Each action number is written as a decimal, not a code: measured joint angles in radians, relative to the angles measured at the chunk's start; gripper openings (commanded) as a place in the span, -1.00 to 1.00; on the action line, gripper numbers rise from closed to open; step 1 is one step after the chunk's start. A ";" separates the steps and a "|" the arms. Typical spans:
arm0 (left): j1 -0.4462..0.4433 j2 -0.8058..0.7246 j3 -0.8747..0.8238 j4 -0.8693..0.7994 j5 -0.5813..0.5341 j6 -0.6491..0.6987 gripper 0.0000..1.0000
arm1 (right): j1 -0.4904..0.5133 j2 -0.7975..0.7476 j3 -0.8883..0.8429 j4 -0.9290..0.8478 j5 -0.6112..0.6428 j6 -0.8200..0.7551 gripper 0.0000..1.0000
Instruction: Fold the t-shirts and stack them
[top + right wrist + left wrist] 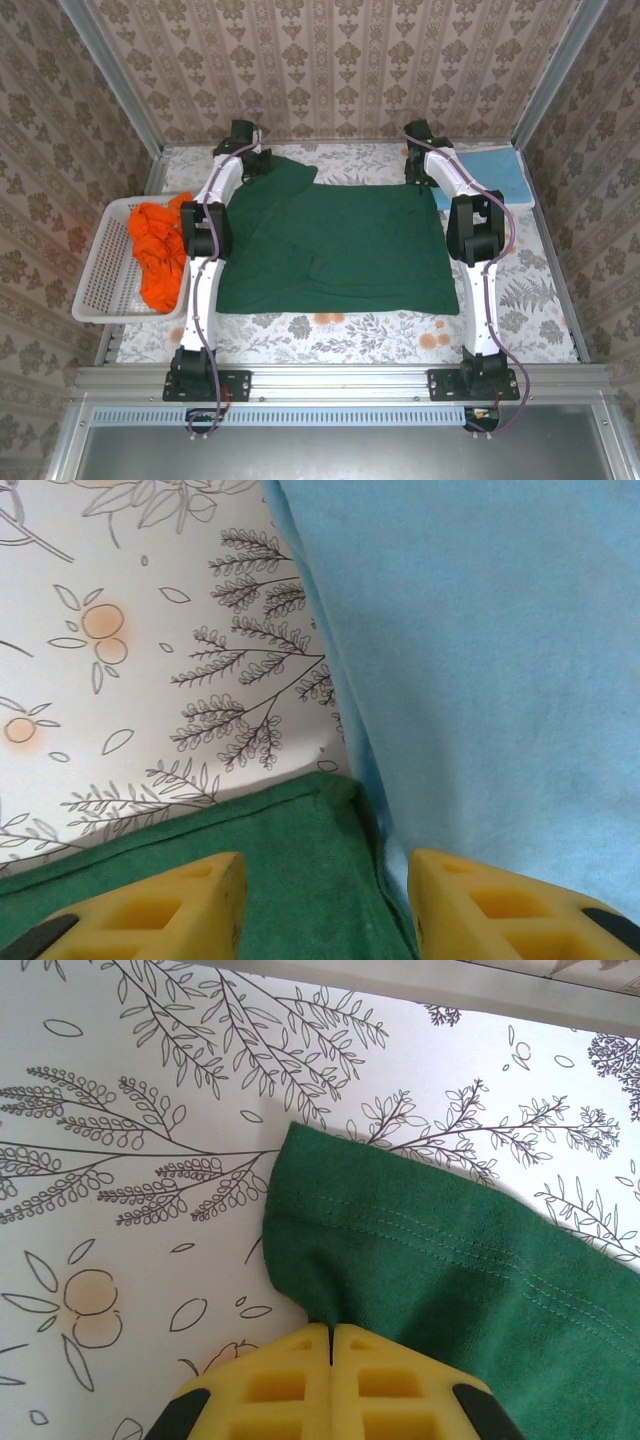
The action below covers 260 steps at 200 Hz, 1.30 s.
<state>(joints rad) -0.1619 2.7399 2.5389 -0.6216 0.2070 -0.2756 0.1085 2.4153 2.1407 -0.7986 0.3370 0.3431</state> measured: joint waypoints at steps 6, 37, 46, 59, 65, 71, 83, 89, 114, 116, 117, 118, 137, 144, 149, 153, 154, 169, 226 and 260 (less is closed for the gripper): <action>0.000 0.000 0.000 0.000 0.000 0.000 -1.00 | -0.002 0.008 0.013 -0.010 0.000 0.000 -0.05; 0.000 0.000 0.000 0.001 0.006 0.000 -1.00 | -0.005 0.056 0.088 -0.056 0.000 0.001 -0.13; 0.000 0.000 0.000 0.001 0.007 0.000 -1.00 | -0.006 0.068 0.107 -0.068 0.000 0.000 -0.15; 0.000 0.000 0.000 0.001 0.007 0.000 -1.00 | -0.007 0.082 0.131 -0.089 0.000 0.000 -0.18; 0.000 0.000 -0.002 0.002 0.007 0.000 -1.00 | -0.007 0.089 0.143 -0.098 -0.001 0.000 -0.20; 0.000 0.000 -0.002 0.002 0.008 0.000 -1.00 | -0.007 0.094 0.154 -0.105 -0.001 0.000 -0.20; 0.000 0.000 -0.004 0.005 0.010 0.000 -1.00 | -0.007 0.103 0.171 -0.117 -0.001 -0.001 -0.23; 0.000 0.000 -0.004 0.006 0.011 0.000 -1.00 | -0.007 0.106 0.178 -0.123 -0.001 -0.001 -0.23; 0.000 0.000 -0.004 0.006 0.011 0.000 -1.00 | -0.007 0.113 0.189 -0.130 -0.001 -0.001 -0.26; 0.000 0.000 -0.004 0.006 0.011 0.000 -1.00 | -0.007 0.113 0.189 -0.130 -0.002 -0.001 -0.27; 0.000 0.000 -0.004 0.006 0.011 0.000 -1.00 | -0.007 0.114 0.189 -0.130 -0.001 -0.001 -0.27; 0.000 0.000 -0.004 0.007 0.011 0.000 -1.00 | -0.007 0.114 0.189 -0.131 -0.001 -0.001 -0.27; 0.000 0.000 -0.005 0.007 0.011 0.000 -1.00 | -0.007 0.122 0.202 -0.144 -0.003 -0.003 -0.35; 0.000 0.000 -0.005 0.008 0.011 0.000 -1.00 | -0.007 0.126 0.208 -0.148 -0.003 -0.004 -0.39; 0.000 0.000 -0.005 0.008 0.011 0.000 -1.00 | -0.007 0.130 0.212 -0.153 -0.003 -0.005 -0.43; 0.000 0.000 -0.005 0.008 0.011 0.000 -1.00 | -0.007 0.132 0.216 -0.155 -0.003 -0.003 -0.45; 0.000 0.000 -0.005 0.008 0.011 0.000 -1.00 | -0.007 0.134 0.218 -0.155 -0.003 -0.005 -0.46; 0.000 0.000 -0.005 0.009 0.011 0.000 -1.00 | -0.007 0.141 0.230 -0.164 -0.004 -0.007 -0.54; 0.000 -0.004 -0.014 0.017 0.012 0.000 -1.00 | -0.006 0.144 0.244 -0.178 -0.006 -0.014 -0.93; 0.000 -0.096 -0.189 0.104 0.015 0.001 -1.00 | -0.003 0.138 0.234 -0.164 -0.017 -0.034 -1.00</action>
<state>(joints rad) -0.1619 2.6438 2.3501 -0.5175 0.2218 -0.2749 0.1055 2.5538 2.3749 -0.9630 0.3199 0.3088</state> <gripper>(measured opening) 0.042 0.071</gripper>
